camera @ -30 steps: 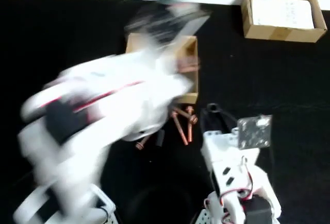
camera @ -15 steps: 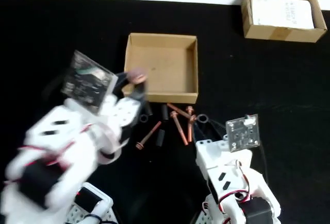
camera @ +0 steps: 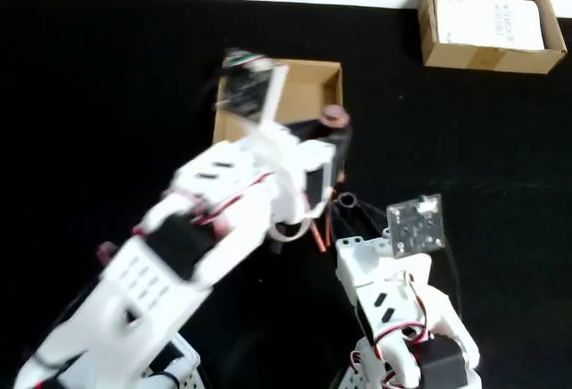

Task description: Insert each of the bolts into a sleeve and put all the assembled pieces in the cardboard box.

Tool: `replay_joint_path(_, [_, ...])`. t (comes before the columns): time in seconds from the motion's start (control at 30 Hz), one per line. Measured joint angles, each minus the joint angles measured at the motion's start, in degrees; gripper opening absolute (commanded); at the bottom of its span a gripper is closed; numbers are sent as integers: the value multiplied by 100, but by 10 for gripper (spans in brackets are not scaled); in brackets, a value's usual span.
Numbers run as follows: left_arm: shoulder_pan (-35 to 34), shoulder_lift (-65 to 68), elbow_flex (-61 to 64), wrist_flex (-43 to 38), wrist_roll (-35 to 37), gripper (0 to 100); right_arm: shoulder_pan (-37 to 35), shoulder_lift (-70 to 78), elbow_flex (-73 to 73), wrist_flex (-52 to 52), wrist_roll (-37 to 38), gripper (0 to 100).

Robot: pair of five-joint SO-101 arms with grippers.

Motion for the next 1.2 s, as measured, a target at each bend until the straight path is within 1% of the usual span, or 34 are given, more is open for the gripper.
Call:
replay_joint_path(0.23, [26,299,-18,-35,18,8,9,18,0,0,0,8])
replay_joint_path(0.57, [484,308,79,-53,18,8,0,18,0,0,0,8])
replay_joint_path(0.93, [492,308,79,-53,9,8,0,18,0,0,0,8])
replay_joint_path(1.2, [457,290,475,-88,35,8,0,26,9,9,0,8])
